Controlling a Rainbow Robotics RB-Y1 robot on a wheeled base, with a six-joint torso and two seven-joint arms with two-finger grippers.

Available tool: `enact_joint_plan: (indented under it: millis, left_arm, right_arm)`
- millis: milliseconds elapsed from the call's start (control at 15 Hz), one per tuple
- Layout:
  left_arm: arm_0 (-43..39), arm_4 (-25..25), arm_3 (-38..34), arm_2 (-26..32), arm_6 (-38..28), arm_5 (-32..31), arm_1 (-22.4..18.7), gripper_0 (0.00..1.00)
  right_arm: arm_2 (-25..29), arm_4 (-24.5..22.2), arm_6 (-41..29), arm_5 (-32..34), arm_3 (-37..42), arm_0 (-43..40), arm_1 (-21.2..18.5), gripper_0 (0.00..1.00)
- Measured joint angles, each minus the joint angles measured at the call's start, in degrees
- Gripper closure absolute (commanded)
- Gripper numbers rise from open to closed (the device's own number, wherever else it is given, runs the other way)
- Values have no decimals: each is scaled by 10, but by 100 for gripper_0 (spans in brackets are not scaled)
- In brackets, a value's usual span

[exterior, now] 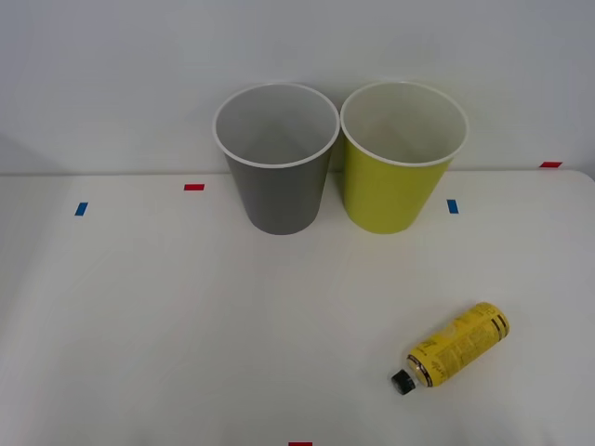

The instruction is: Put cans in the gray bin and PET bottles in the light green bin.

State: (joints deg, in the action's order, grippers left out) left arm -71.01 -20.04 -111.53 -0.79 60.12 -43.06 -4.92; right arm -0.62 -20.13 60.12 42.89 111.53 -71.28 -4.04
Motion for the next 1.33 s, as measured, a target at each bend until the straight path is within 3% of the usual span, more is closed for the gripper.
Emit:
enact_joint_plan:
  millis: [1333]
  left_arm:
    - [0, 0, 0, 0, 0, 0, 0, 0]
  right_arm:
    - [0, 0, 0, 0, 0, 0, 0, 0]
